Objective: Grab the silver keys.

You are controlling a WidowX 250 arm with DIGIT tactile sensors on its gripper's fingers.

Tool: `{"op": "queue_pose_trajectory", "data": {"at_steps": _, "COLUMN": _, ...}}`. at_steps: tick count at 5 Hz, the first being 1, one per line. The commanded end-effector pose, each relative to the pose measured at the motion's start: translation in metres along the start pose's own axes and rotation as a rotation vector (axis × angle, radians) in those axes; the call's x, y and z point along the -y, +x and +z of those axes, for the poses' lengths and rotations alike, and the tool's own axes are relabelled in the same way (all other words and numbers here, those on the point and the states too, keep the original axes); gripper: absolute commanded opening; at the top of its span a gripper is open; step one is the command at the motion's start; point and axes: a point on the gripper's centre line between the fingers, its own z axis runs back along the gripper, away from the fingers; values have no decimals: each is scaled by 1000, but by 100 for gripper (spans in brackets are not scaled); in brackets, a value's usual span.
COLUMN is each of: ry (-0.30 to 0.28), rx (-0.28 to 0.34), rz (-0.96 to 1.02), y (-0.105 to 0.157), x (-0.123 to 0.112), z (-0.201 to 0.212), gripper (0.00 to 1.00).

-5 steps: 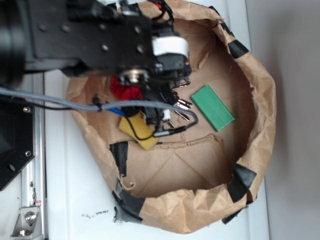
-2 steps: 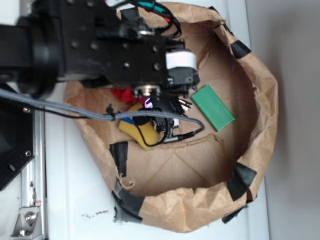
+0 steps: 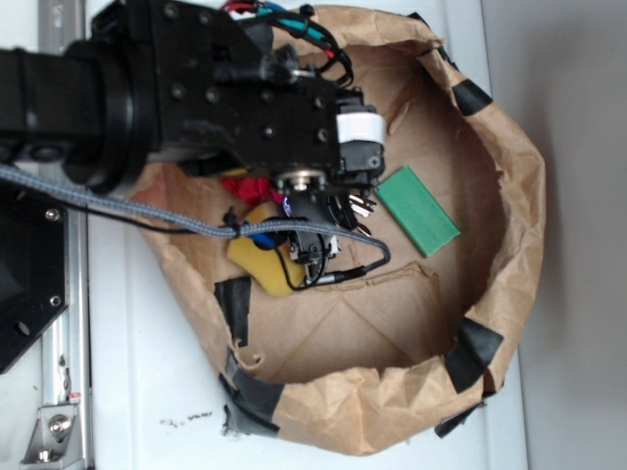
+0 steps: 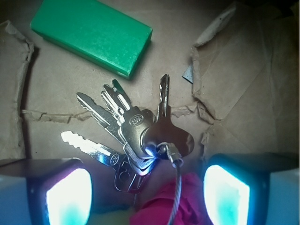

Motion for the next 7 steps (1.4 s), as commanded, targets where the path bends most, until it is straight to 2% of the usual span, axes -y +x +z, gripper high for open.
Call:
{"op": "queue_pose_trajectory", "data": {"at_steps": 1, "ry": 21, "rx": 65, "rz": -29, "y": 12, "x": -7, "z": 1, "gripper": 100}}
{"op": "queue_pose_trajectory", "data": {"at_steps": 2, "ry": 42, "rx": 85, "rz": -29, "y": 13, "x": -8, "z": -7, "gripper": 100}}
{"op": "queue_pose_trajectory", "data": {"at_steps": 4, "ry": 48, "rx": 87, "rz": -16, "y": 16, "x": -4, "z": -9, "gripper": 100}}
{"op": "queue_pose_trajectory", "data": {"at_steps": 5, "ry": 45, "rx": 80, "rz": 1, "y": 17, "x": -5, "z": -10, "gripper": 0}}
{"op": "queue_pose_trajectory", "data": {"at_steps": 7, "ry": 35, "rx": 96, "rz": 16, "y": 18, "x": -7, "z": -8, "gripper": 0}}
